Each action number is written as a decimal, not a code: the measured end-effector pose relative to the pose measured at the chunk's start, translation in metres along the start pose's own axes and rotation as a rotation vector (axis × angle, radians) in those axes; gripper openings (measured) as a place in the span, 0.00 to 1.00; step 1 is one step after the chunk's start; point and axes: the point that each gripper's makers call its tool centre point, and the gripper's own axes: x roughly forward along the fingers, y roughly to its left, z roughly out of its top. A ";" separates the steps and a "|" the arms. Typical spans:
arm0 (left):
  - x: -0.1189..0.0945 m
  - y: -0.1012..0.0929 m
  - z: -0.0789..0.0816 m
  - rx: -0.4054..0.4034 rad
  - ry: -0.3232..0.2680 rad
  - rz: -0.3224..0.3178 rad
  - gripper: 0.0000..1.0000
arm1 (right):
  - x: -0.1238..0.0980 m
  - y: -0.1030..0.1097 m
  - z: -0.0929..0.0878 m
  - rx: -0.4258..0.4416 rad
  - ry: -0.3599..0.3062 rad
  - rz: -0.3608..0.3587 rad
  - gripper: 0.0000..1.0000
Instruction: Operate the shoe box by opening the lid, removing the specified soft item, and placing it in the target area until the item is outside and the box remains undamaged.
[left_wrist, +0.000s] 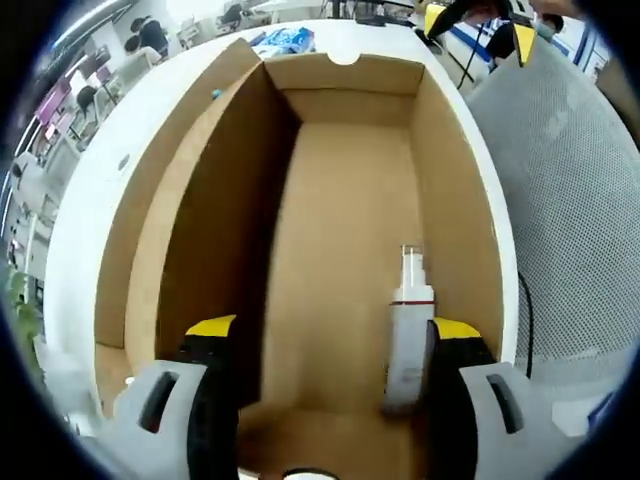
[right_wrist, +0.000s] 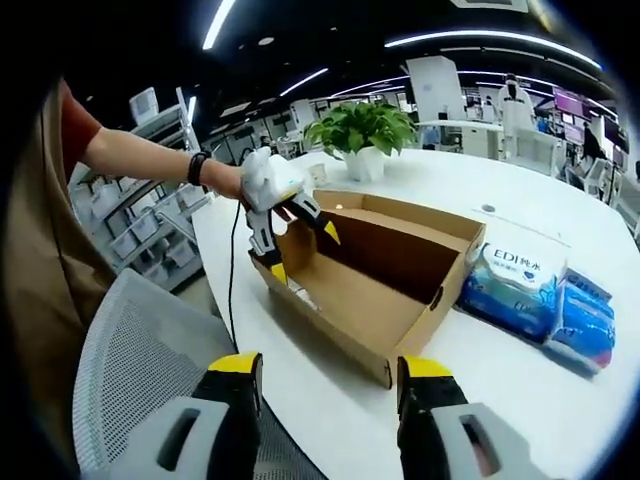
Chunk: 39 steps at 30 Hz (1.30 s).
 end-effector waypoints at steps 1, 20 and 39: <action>-0.001 0.003 0.000 0.005 -0.001 0.015 0.69 | 0.000 0.001 0.000 0.004 -0.004 0.001 0.52; 0.009 -0.018 -0.015 0.131 0.082 -0.017 0.54 | 0.004 0.005 0.002 0.009 -0.011 0.014 0.52; 0.017 -0.033 -0.006 0.203 0.028 -0.026 0.20 | 0.005 0.006 -0.005 0.019 0.020 0.017 0.51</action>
